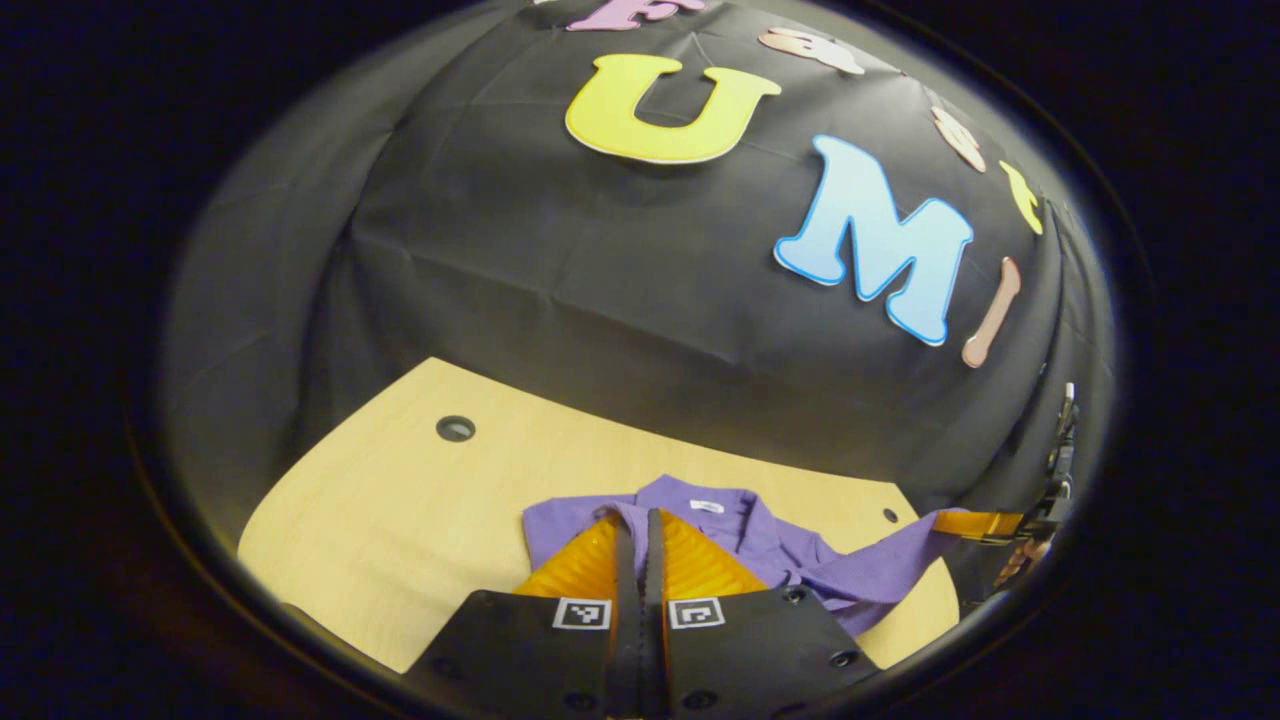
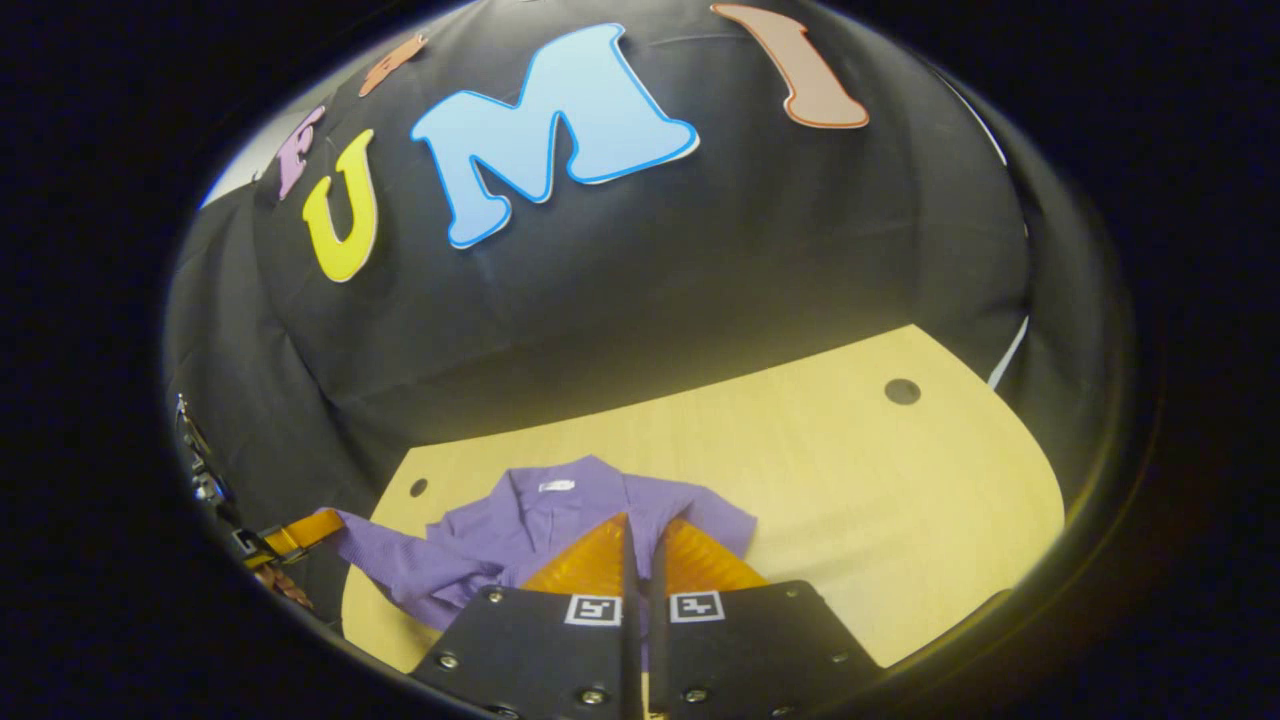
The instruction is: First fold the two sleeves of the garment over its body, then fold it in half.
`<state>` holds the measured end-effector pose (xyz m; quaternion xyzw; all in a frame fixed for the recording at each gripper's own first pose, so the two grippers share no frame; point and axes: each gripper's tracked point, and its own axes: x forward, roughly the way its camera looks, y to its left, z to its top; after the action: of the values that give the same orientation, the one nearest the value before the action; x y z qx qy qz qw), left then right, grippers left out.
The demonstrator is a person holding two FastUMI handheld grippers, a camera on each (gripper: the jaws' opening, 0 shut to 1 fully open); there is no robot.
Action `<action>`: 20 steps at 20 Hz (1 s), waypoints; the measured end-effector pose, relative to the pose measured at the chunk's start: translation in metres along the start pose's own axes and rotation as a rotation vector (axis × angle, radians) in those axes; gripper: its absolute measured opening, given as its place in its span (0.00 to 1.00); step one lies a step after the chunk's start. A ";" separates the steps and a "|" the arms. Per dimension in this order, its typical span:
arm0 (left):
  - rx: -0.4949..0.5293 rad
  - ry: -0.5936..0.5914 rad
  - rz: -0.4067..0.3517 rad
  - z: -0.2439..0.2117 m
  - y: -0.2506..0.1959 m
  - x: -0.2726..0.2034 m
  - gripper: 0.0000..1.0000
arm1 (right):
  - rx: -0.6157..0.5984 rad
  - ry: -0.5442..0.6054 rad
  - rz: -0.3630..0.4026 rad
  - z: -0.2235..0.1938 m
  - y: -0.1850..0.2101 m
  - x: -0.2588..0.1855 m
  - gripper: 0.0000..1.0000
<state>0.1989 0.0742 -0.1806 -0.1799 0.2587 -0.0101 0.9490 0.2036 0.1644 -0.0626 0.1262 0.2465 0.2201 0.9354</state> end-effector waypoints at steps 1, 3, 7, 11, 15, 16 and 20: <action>0.006 -0.003 0.013 0.002 0.002 0.013 0.07 | -0.005 0.001 -0.001 0.004 -0.005 0.011 0.03; 0.022 -0.005 0.040 0.005 0.007 0.037 0.07 | -0.013 0.003 -0.001 0.007 -0.013 0.033 0.03; 0.118 -0.024 0.086 0.003 0.011 0.077 0.06 | -0.040 -0.003 -0.018 0.005 -0.028 0.072 0.03; 0.199 -0.038 0.127 -0.004 0.014 0.107 0.07 | -0.076 -0.002 -0.048 0.001 -0.042 0.107 0.03; 0.246 -0.003 0.207 -0.022 0.028 0.123 0.08 | -0.118 0.015 -0.070 -0.010 -0.048 0.128 0.10; 0.249 0.002 0.220 -0.024 0.029 0.122 0.08 | -0.132 0.014 -0.076 -0.010 -0.047 0.129 0.06; 0.252 0.027 0.229 -0.031 0.029 0.124 0.17 | -0.149 0.031 -0.098 -0.013 -0.046 0.127 0.10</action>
<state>0.2884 0.0766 -0.2757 -0.0286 0.2869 0.0635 0.9554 0.3125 0.1861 -0.1412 0.0404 0.2498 0.1936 0.9479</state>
